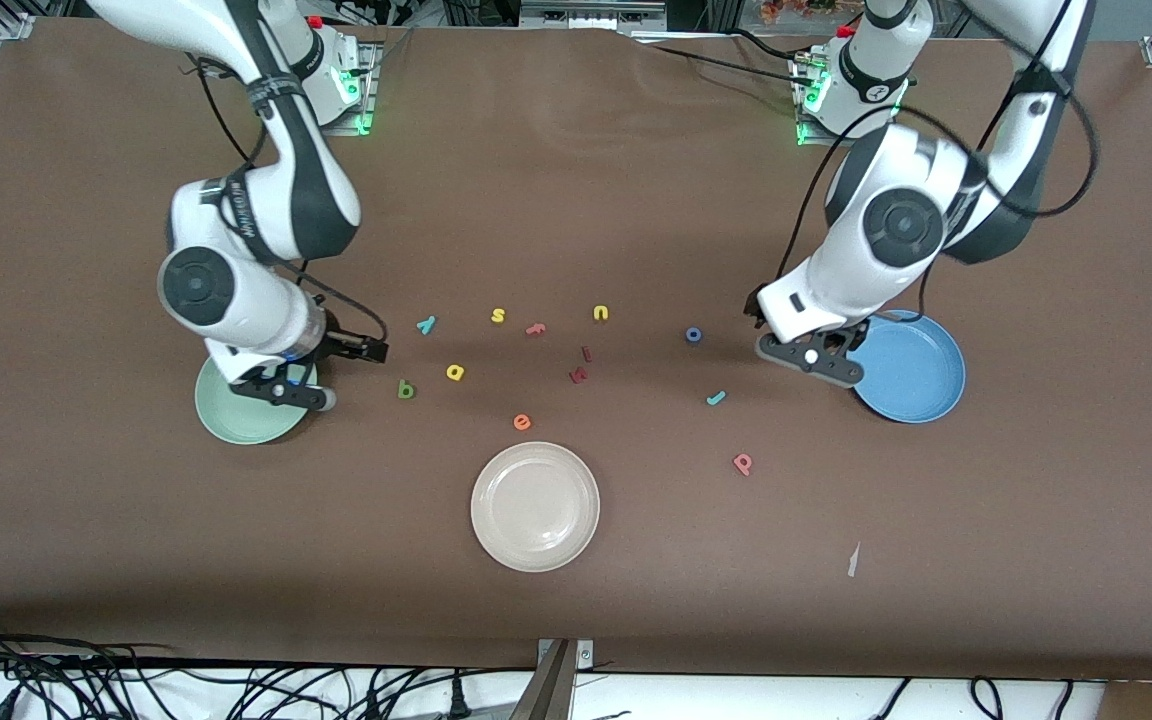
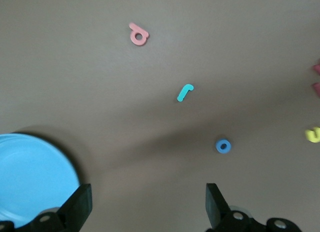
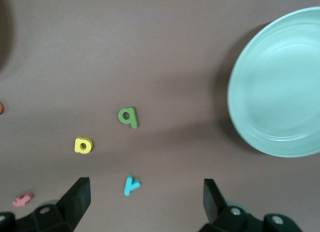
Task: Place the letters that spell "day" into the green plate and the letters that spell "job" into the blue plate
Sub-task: 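Reach the right gripper to green q while the left gripper reaches cyan r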
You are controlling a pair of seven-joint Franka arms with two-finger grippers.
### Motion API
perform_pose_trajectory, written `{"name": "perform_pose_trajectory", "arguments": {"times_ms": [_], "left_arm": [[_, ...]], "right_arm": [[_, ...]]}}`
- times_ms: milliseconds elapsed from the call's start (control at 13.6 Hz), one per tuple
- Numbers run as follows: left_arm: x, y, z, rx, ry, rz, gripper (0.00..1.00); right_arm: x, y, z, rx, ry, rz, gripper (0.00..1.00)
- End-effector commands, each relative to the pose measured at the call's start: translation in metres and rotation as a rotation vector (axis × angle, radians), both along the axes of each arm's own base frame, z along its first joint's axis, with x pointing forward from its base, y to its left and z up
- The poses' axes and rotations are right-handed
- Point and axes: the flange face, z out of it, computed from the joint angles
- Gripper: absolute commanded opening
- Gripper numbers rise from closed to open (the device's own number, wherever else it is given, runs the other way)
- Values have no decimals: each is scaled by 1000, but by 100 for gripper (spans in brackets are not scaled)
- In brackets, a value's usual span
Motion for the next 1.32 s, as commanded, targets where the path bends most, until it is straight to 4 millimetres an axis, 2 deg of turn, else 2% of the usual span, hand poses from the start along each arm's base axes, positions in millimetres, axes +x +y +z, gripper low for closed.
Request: {"name": "perform_pose_trajectory", "arguments": {"times_ms": [0,220,440,587,733,880,1026,1246], "left_arm": [[7,-14,-21,-6,-9,-30,100],[4,-41,-54,-15,-26,-57,100],[10,-54,-94,-41,-87,-73,100],[14,-58,-108,-59,-131,-78,100],[17,-59,-116,-60,-132,-78,100],[19,-60,-128,-65,-145,-79,99],[20,-59,-139,-67,-155,-80,99],[20,-61,-152,-47,-182,-124,98]], "right_arm": [[-11,3,-31,8,-60,-13,100],[-8,7,-68,-6,-91,-14,100],[-11,26,-101,-1,-119,-22,100],[-11,29,-119,-2,-144,-15,100],[-13,34,-127,2,-142,-3,100],[-11,29,-132,-3,-138,5,99],[-8,30,-136,-5,-137,8,88],[-5,30,-136,-5,-139,11,77]]}}
